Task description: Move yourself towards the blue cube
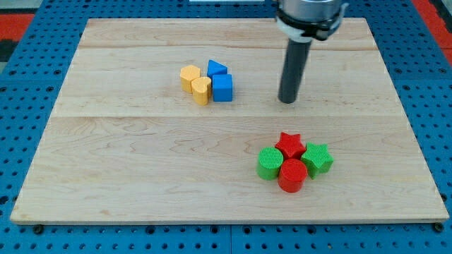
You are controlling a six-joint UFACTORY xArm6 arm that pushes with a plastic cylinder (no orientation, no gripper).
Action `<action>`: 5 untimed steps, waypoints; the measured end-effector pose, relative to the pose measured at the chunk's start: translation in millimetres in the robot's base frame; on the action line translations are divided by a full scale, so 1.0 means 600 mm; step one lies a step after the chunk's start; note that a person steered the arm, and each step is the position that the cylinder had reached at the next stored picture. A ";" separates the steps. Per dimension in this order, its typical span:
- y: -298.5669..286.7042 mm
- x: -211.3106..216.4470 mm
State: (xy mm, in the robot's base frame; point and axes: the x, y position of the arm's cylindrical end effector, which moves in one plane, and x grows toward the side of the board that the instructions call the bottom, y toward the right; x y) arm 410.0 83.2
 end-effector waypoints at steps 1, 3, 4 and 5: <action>-0.042 -0.004; -0.044 0.001; -0.044 0.006; -0.044 0.004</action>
